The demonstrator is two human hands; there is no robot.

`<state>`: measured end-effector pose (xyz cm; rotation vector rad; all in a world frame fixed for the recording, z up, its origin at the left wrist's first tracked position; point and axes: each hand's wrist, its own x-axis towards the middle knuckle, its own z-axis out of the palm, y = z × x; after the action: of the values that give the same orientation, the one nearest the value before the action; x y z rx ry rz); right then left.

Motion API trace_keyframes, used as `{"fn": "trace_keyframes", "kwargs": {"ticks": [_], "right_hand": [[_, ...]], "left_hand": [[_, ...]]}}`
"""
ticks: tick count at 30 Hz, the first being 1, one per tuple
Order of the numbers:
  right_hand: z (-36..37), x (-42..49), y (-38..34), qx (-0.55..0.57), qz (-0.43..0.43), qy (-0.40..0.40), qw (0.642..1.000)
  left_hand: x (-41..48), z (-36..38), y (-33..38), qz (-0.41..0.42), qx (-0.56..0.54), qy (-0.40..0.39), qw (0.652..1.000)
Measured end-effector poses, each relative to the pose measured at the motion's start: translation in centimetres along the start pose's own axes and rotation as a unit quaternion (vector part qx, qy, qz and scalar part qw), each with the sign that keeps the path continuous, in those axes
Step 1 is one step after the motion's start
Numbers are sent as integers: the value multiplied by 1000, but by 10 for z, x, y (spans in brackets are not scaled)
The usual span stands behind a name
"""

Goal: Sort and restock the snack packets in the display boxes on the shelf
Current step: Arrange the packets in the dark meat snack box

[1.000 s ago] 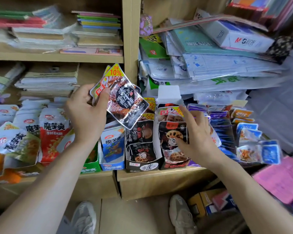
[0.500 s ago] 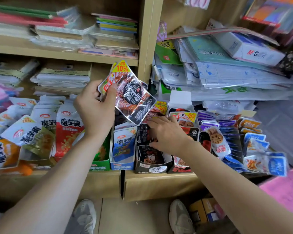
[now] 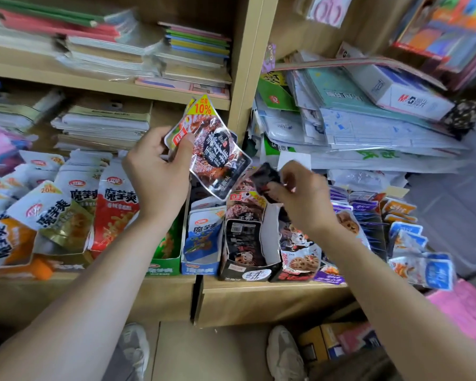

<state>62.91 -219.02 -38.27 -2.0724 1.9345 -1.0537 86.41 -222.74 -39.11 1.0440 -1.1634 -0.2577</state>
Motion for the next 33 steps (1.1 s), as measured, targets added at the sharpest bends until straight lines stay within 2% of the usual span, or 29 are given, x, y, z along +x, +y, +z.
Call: {"fn": "trace_keyframes", "kwargs": {"ticks": [4,8,10,12,14,16,20,22,25,27,30,33], "right_hand": [[-59,-10,6,58,59,139,987],[-100,-27,26,2,123,195,973],[-101,-40,42,-50,145,164,974],[-89,-52,58,-100,151,73,981],[-76,-61,71,-97,165,-26,981],[-73,-65,76,-64,185,-67,978],[-80,-63,77,-24,198,-77,977],[-83,-62,75,-49,187,-28,981],[-77,-70,54,-99,90,74,988],[-65,-74,28,-75,25,82,993],[-36,-72,-3,-25,-18,-25,999],[-6,-55,-12,-32,-19,-223,974]], "left_hand": [[-2,3,0,-12,-6,-19,1000],[-8,9,-2,-18,-24,-40,999],[-13,13,1,-18,-31,-49,998],[-18,17,4,-12,-26,-56,998],[-22,19,7,-10,-17,-61,998],[-24,21,9,-8,-14,-65,998],[-25,24,11,-6,-16,-68,998],[-24,24,10,-10,-17,-66,998],[-23,24,10,-12,-14,-60,998],[-23,23,11,-13,-12,-56,998],[-20,20,9,-18,-19,-55,998],[-16,15,3,-20,-19,-56,998]]}}
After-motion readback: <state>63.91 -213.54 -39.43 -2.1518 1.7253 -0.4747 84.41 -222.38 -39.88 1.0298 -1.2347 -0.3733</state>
